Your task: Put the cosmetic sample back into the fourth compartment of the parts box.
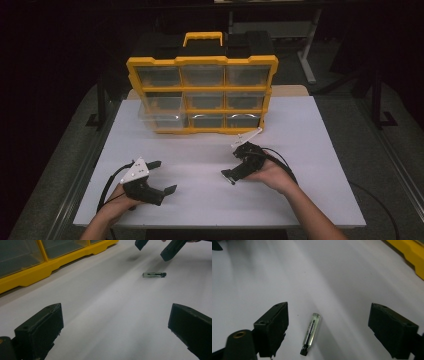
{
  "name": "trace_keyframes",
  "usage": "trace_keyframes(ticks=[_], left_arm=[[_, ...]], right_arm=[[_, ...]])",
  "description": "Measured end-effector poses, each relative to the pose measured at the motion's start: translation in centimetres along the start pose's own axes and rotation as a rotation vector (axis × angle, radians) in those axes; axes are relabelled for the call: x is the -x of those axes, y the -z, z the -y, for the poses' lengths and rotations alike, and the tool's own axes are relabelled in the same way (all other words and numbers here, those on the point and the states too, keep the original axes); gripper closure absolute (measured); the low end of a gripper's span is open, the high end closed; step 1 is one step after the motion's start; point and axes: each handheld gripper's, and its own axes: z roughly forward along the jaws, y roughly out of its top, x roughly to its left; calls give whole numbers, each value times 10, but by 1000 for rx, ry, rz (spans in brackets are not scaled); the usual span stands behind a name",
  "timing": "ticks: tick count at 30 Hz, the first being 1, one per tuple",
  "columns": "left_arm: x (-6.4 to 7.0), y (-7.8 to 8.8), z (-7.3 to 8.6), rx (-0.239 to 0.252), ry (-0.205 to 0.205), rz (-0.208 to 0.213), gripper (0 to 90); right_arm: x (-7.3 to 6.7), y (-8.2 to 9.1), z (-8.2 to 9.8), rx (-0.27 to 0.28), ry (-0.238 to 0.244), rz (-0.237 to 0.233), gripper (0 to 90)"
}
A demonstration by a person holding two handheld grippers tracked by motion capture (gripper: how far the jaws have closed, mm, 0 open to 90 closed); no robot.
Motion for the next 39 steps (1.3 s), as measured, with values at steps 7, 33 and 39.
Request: trace_keyframes(ticks=[7, 33, 39], left_arm=[[0, 0, 1, -15, -11, -1, 1], [0, 0, 0, -16, -4, -1, 0], [-1, 0, 1, -8, -1, -4, 1]], right_arm=[[-2, -8, 1, -53, 52, 11, 310], [-8, -22, 5, -152, 122, -28, 699], [-10, -24, 5, -168, 126, -29, 732]])
